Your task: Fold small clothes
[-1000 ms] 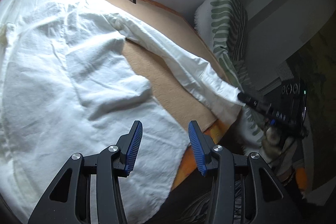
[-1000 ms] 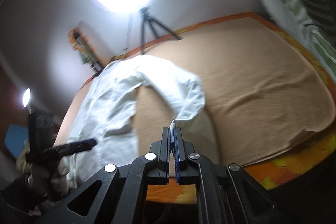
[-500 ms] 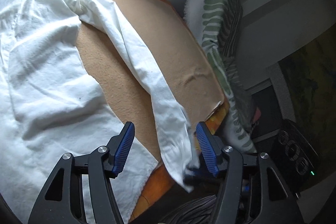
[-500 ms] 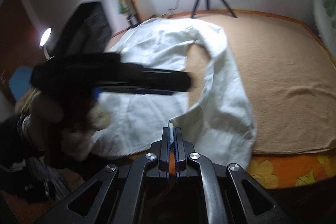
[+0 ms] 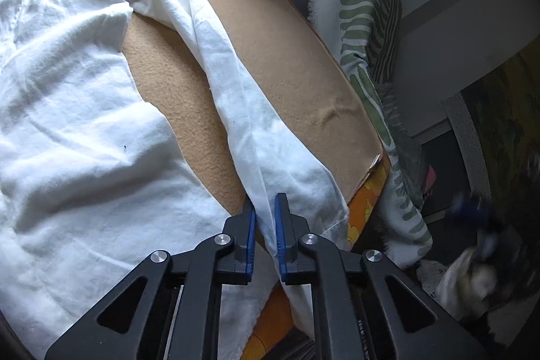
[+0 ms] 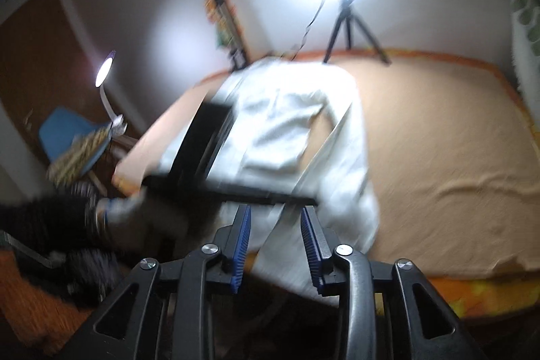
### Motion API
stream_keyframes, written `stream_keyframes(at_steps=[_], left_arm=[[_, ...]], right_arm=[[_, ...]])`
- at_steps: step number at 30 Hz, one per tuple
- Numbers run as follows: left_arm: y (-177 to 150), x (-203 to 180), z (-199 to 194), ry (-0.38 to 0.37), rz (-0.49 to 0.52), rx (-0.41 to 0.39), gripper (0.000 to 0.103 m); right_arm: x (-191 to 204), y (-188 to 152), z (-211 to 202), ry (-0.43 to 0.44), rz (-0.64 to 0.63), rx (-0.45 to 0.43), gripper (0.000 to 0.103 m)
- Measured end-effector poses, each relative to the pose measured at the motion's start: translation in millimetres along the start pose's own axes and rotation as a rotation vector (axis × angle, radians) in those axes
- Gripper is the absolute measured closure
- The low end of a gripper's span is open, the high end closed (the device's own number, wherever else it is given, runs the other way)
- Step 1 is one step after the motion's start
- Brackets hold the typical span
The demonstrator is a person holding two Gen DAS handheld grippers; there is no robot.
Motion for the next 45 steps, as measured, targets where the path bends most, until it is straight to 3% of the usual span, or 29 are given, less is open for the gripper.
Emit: stream_keyframes(at_steps=[3,6,15,21,25,28,32,34,36,37,38,42,44,45], left_arm=[[-1,0,1,0.0,0.006,-0.01,0.1],[-2,2,-1,-0.006,-0.005,-0.014,0.101],[-4,1,-27,-0.036,0.018,-0.06,0.102],[1,8,-35,-0.041,0.009,-0.069,0.102],[4,7,-39,-0.059,-0.006,-0.095,0.102],[3,1,-38,-0.033,0.025,-0.089,0.097],[-3,-12,-22,0.024,0.059,-0.038,0.064],[-7,-12,-11,0.033,0.042,0.006,0.063],[-12,-12,-6,0.017,0.043,-0.004,0.072],[-12,-12,-5,0.012,0.047,-0.012,0.083],[-11,-12,-3,0.002,0.043,-0.007,0.103],[-8,-11,-2,-0.031,0.019,-0.027,0.102],[-11,-16,-6,-0.043,0.034,-0.038,0.102],[-10,-18,-10,-0.045,0.046,-0.044,0.102]], right_arm=[[-24,38,9,-0.02,0.05,-0.025,0.068],[-46,73,34,-0.027,0.079,0.006,0.062],[-110,164,148,-0.106,0.123,0.129,0.061],[-141,189,232,-0.179,0.123,0.236,0.062],[-151,192,254,-0.181,0.137,0.281,0.064],[-153,193,256,-0.182,0.12,0.302,0.064],[-159,194,255,-0.201,0.109,0.328,0.064],[-160,194,253,-0.2,0.103,0.33,0.064],[-159,195,253,-0.2,0.095,0.329,0.066],[-160,196,254,-0.2,0.092,0.331,0.069],[-161,196,255,-0.202,0.092,0.33,0.072],[-163,198,265,-0.206,0.101,0.334,0.085],[-162,199,270,-0.203,0.097,0.336,0.101],[-160,199,273,-0.203,0.09,0.34,0.103]])
Point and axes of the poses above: each gripper's, at about its wrist camera, not at the fingertips, and z roughly the way its jaws point, x to its left, y to its top, the point moved 4 cm from there along z, roughly the way its jaws point, and after that the axes turned 9 degrees about y, right-handed, at the moved point
